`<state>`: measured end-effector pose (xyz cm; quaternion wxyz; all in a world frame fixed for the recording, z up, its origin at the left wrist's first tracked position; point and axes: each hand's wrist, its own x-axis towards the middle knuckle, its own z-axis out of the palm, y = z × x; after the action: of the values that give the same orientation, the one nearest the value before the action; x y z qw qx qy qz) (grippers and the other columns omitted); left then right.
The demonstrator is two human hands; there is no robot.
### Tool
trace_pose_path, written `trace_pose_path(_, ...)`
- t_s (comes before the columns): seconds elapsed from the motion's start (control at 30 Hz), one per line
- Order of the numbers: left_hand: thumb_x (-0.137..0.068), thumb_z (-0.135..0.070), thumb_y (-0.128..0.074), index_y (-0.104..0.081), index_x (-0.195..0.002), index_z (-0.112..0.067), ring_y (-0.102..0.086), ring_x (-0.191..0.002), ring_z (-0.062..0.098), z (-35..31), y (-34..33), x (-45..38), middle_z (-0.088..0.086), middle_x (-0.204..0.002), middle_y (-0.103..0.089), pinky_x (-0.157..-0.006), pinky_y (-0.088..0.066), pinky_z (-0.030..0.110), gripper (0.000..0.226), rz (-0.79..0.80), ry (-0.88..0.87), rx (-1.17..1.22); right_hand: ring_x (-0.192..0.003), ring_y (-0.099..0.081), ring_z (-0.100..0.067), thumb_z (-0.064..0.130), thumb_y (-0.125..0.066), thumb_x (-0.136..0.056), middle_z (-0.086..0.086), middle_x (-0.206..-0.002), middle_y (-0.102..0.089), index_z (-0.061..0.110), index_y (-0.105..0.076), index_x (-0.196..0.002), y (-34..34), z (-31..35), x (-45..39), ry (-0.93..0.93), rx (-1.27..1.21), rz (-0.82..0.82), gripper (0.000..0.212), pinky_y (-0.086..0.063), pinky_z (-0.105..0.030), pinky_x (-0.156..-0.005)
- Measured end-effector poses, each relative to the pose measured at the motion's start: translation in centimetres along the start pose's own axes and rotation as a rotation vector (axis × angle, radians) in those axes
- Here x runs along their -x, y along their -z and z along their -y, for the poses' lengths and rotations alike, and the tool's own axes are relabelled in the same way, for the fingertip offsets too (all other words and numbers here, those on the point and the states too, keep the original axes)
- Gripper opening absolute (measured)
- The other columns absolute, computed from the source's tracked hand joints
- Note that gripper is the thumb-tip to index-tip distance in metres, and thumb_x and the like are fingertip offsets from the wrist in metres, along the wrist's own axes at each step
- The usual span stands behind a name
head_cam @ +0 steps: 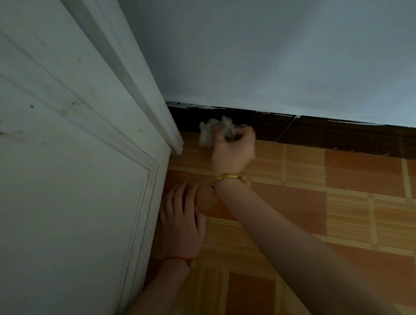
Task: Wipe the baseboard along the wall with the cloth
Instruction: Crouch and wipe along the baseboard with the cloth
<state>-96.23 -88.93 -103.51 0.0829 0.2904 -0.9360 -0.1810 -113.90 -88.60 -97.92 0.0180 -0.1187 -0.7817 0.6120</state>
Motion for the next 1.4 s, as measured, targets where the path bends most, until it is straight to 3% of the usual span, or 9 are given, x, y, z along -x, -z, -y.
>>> trace_pose_path(0.17, -0.087, -0.024, -0.044, -0.05, -0.138, -0.013, -0.037, -0.137, 0.031, 0.2, -0.3, 0.0, 0.011, -0.147, -0.047, -0.11, -0.036, 0.053, 0.052, -0.008, -0.014, -0.023, -0.071, -0.048, -0.013, 0.006, -0.083, -0.066, -0.004, -0.082, -0.051, 0.008, -0.051, -0.074, -3.2, -0.8, 1.9, 0.101, 0.06, 0.14, 0.033, -0.035, -0.016, -0.063)
trace_pose_path(0.33, -0.088, -0.023, -0.042, -0.05, -0.142, -0.014, -0.038, -0.136, 0.029, 0.1, -0.1, 0.0, 0.01, -0.148, -0.047, -0.11, -0.036, 0.051, 0.056, -0.026, -0.02, -0.002, -0.078, -0.059, -0.019, 0.02, -0.084, -0.068, -0.008, -0.087, -0.064, 0.011, -0.055, -0.077, -0.1, -0.7, -0.2, -0.037, -0.005, -0.054, 0.031, -0.05, -0.029, -0.07)
trace_pose_path(0.5, -0.089, -0.023, -0.042, -0.05, -0.142, -0.014, -0.039, -0.135, 0.027, 0.0, -0.2, 0.0, 0.009, -0.146, -0.048, -0.108, -0.04, 0.055, 0.055, -0.028, -0.016, 0.011, -0.075, -0.057, -0.009, 0.018, -0.082, -0.072, -0.005, -0.09, -0.064, 0.01, -0.052, -0.079, 4.3, 0.7, -2.1, -0.09, -0.115, -0.195, 0.031, -0.044, -0.006, -0.061)
trace_pose_path(0.8, -0.088, -0.024, -0.041, -0.051, -0.141, -0.014, -0.037, -0.135, 0.03, 0.0, -0.1, 0.1, 0.01, -0.148, -0.047, -0.109, -0.036, 0.054, 0.055, -0.018, -0.004, -0.019, -0.076, -0.058, -0.016, 0.022, -0.083, -0.071, -0.006, -0.082, -0.062, 0.008, -0.055, -0.077, -0.1, 3.4, 1.5, 0.045, -0.109, 0.058, 0.031, -0.053, -0.034, -0.071)
trace_pose_path(0.9, -0.089, -0.025, -0.041, -0.05, -0.144, -0.015, -0.038, -0.136, 0.03, 0.0, -0.1, 0.1, 0.009, -0.149, -0.046, -0.11, -0.034, 0.052, 0.056, -0.011, -0.011, 0.001, -0.07, -0.056, -0.013, 0.026, -0.082, -0.072, 0.0, -0.077, -0.061, 0.014, -0.054, -0.076, 2.8, 2.9, -0.5, 0.015, -0.072, -0.021, 0.031, -0.051, -0.029, -0.067)
trace_pose_path(1.03, -0.09, -0.024, -0.04, -0.048, -0.144, -0.015, -0.038, -0.136, 0.029, 0.1, -0.1, 0.1, 0.009, -0.149, -0.046, -0.111, -0.034, 0.052, 0.056, 0.0, -0.002, 0.016, -0.067, -0.048, -0.006, 0.024, -0.079, -0.076, 0.011, -0.073, -0.053, 0.012, -0.052, -0.08, 7.6, 2.0, -3.5, 0.013, -0.089, -0.195, 0.03, -0.041, -0.008, -0.06)
trace_pose_path(1.1, -0.09, -0.024, -0.04, -0.048, -0.144, -0.015, -0.038, -0.136, 0.029, 0.1, -0.1, 0.0, 0.009, -0.149, -0.046, -0.111, -0.036, 0.053, 0.055, 0.006, -0.004, 0.012, -0.068, -0.049, -0.003, 0.023, -0.078, -0.077, 0.012, -0.074, -0.052, 0.011, -0.049, -0.081, 8.6, 1.7, -4.2, 0.017, -0.094, -0.23, 0.032, -0.042, -0.007, -0.061)
trace_pose_path(1.3, -0.09, -0.025, -0.04, -0.05, -0.144, -0.014, -0.038, -0.136, 0.03, 0.2, -0.2, 0.2, 0.009, -0.149, -0.046, -0.11, -0.036, 0.054, 0.055, 0.0, -0.003, 0.01, -0.078, -0.057, -0.015, 0.024, -0.08, -0.073, -0.006, -0.089, -0.062, 0.015, -0.051, -0.079, 4.5, 1.5, -2.0, 0.091, -0.061, -0.166, 0.031, -0.048, -0.023, -0.069)
trace_pose_path(1.4, -0.09, -0.025, -0.041, -0.049, -0.144, -0.014, -0.038, -0.136, 0.03, 0.1, -0.1, 0.2, 0.01, -0.149, -0.046, -0.11, -0.037, 0.055, 0.055, 0.002, -0.005, 0.007, -0.075, -0.053, -0.01, 0.017, -0.081, -0.072, -0.006, -0.089, -0.06, 0.013, -0.052, -0.078, 2.5, 1.3, -0.8, 0.133, -0.051, -0.056, 0.03, -0.043, -0.013, -0.069)
